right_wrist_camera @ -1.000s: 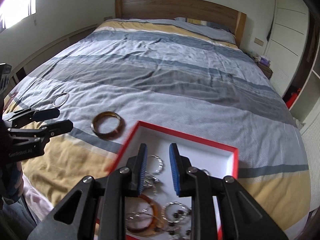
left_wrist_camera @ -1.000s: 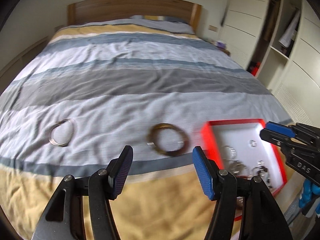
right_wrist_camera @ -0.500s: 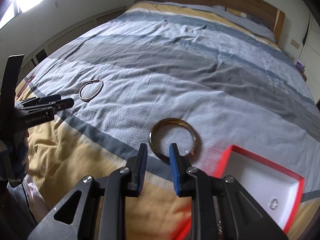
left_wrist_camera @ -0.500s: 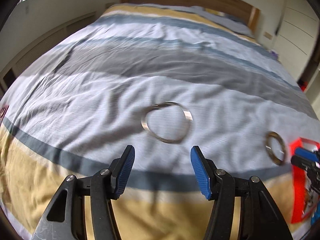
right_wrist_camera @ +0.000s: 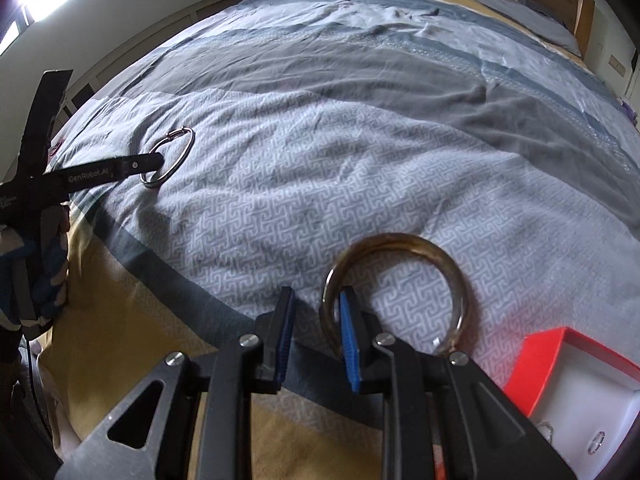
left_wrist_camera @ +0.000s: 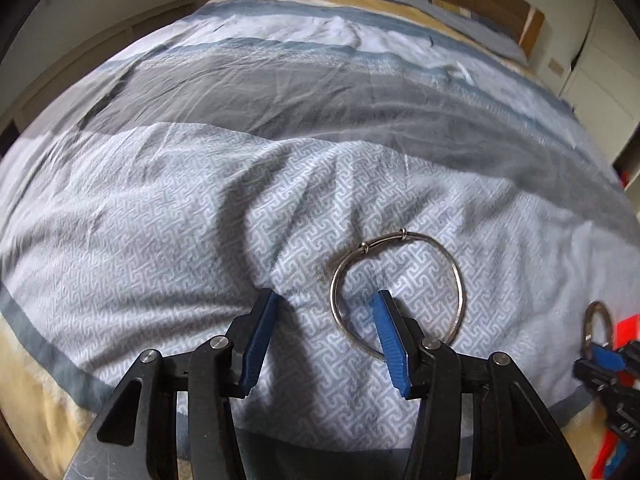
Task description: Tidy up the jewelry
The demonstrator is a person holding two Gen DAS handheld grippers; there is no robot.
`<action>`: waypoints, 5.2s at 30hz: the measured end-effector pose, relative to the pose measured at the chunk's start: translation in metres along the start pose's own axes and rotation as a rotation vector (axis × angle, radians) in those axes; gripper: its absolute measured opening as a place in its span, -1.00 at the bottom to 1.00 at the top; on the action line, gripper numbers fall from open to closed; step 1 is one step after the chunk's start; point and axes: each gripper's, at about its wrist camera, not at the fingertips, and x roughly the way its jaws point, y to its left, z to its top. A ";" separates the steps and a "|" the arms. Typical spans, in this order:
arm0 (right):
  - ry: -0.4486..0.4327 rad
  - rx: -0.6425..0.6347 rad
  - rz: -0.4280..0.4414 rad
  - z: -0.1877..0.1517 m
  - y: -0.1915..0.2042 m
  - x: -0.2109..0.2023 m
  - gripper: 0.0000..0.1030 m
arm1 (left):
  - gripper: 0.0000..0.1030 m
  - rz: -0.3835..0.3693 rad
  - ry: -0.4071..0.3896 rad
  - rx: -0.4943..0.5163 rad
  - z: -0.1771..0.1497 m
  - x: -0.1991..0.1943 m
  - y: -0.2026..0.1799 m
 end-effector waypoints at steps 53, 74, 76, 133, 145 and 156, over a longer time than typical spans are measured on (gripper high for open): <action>-0.418 0.255 0.021 -0.092 -0.077 -0.217 -0.85 | -0.94 0.105 -0.376 0.386 -0.045 -0.200 -0.195; -0.179 0.208 -0.085 -0.120 -0.187 -0.146 -0.85 | -0.93 -0.239 -0.111 0.497 -0.090 -0.095 -0.378; -0.158 0.200 -0.081 -0.119 -0.187 -0.136 -0.85 | -0.92 -0.237 -0.107 0.496 -0.085 -0.091 -0.373; -0.279 0.315 -0.220 -0.158 -0.091 -0.231 -0.14 | 0.43 -0.135 -0.241 0.299 -0.105 -0.223 -0.263; -0.420 0.377 -0.298 -0.184 -0.045 -0.288 0.14 | 0.66 -0.063 -0.331 0.246 -0.143 -0.283 -0.202; -0.455 0.294 -0.349 -0.209 0.018 -0.306 0.18 | 0.93 -0.063 -0.434 0.206 -0.180 -0.335 -0.163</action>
